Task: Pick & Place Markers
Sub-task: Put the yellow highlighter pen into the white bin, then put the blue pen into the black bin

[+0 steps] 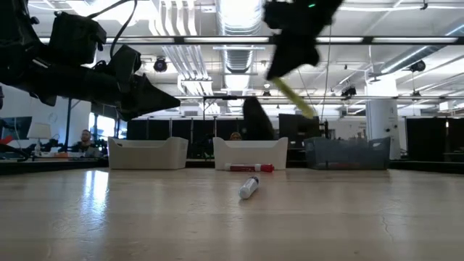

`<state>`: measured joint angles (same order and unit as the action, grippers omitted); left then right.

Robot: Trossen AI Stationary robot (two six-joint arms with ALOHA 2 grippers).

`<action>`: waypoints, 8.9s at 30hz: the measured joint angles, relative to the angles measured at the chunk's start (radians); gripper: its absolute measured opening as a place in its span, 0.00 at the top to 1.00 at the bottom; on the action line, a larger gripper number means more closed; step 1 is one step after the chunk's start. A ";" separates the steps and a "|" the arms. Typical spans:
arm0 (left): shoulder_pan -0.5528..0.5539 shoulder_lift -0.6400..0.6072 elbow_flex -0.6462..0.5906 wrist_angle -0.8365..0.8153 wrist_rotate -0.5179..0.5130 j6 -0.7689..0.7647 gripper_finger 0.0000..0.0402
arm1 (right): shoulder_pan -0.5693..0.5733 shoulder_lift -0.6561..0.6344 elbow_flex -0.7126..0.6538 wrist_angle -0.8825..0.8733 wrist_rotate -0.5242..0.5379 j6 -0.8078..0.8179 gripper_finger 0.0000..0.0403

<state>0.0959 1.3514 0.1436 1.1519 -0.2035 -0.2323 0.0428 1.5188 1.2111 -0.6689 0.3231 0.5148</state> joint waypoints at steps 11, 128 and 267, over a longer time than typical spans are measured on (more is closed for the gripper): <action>0.000 0.000 0.000 -0.001 0.000 -0.001 1.00 | -0.437 0.263 0.228 0.317 -0.142 -0.674 0.84; -0.366 0.802 1.557 -1.915 0.004 -1.095 0.66 | -0.413 -0.550 -1.179 1.533 -0.331 -0.465 0.98; -0.110 0.301 0.196 -0.269 -0.180 -0.244 0.99 | -0.232 0.116 -0.258 0.385 -0.571 -0.624 0.87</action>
<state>-0.0145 1.6520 0.3397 0.8827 -0.3836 -0.4767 -0.1895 1.6348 0.9531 -0.2838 -0.2480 -0.1093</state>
